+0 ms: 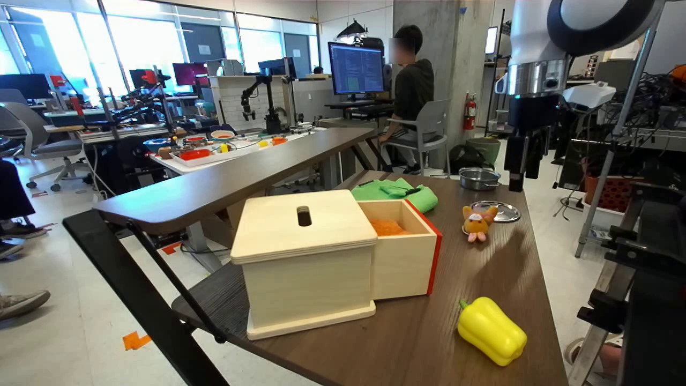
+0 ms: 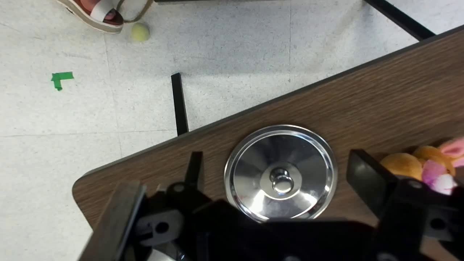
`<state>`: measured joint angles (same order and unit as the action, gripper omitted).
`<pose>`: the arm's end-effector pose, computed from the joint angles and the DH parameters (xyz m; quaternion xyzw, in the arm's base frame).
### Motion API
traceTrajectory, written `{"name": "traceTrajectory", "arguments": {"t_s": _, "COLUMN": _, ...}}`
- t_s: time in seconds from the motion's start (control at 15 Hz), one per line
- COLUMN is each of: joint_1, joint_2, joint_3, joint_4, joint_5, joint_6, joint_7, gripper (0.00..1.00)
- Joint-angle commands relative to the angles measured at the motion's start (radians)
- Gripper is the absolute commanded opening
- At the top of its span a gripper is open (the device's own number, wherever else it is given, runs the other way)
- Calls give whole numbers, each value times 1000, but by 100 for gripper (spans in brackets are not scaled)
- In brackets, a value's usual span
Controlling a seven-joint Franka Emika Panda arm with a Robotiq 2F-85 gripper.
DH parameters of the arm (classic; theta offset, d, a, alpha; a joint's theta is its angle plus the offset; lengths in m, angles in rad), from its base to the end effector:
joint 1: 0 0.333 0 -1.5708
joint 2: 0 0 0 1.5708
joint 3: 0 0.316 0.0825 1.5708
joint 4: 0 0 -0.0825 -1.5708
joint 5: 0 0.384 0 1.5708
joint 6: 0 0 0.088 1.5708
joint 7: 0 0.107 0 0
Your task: Put the silver lid on the silver pot, remove the lid from the pot, place the bunny plush toy in the pot
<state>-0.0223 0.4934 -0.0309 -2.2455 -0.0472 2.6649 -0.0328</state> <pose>0.5279 -0.0276 0.1382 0.9991 0.0127 -0.0377 0.0158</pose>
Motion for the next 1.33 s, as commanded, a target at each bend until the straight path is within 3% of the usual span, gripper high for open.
{"name": "traceTrajectory", "arguments": {"t_s": 0.0, "joint_1": 0, "joint_2": 73, "joint_3": 17, "joint_4": 84, "joint_5": 5, "joint_6": -29, "joint_7": -11, "gripper": 100}}
{"name": "traceTrajectory", "arguments": {"t_s": 0.6, "joint_1": 8, "joint_2": 165, "joint_3": 26, "joint_4": 181, "joint_5": -3, "joint_6": -50, "joint_7": -13, "gripper": 100}}
{"name": "traceTrajectory", "arguments": {"t_s": 0.67, "joint_1": 8, "joint_2": 171, "joint_3": 27, "joint_4": 188, "joint_5": -2, "joint_6": -53, "joint_7": -14, "gripper": 75}}
{"name": "traceTrajectory", "arguments": {"t_s": 0.73, "joint_1": 10, "joint_2": 178, "joint_3": 26, "joint_4": 195, "joint_5": -4, "joint_6": -54, "joint_7": -15, "gripper": 74}}
{"name": "traceTrajectory", "arguments": {"t_s": 1.27, "joint_1": 8, "joint_2": 210, "joint_3": 16, "joint_4": 240, "joint_5": -11, "joint_6": -73, "joint_7": -17, "gripper": 12}}
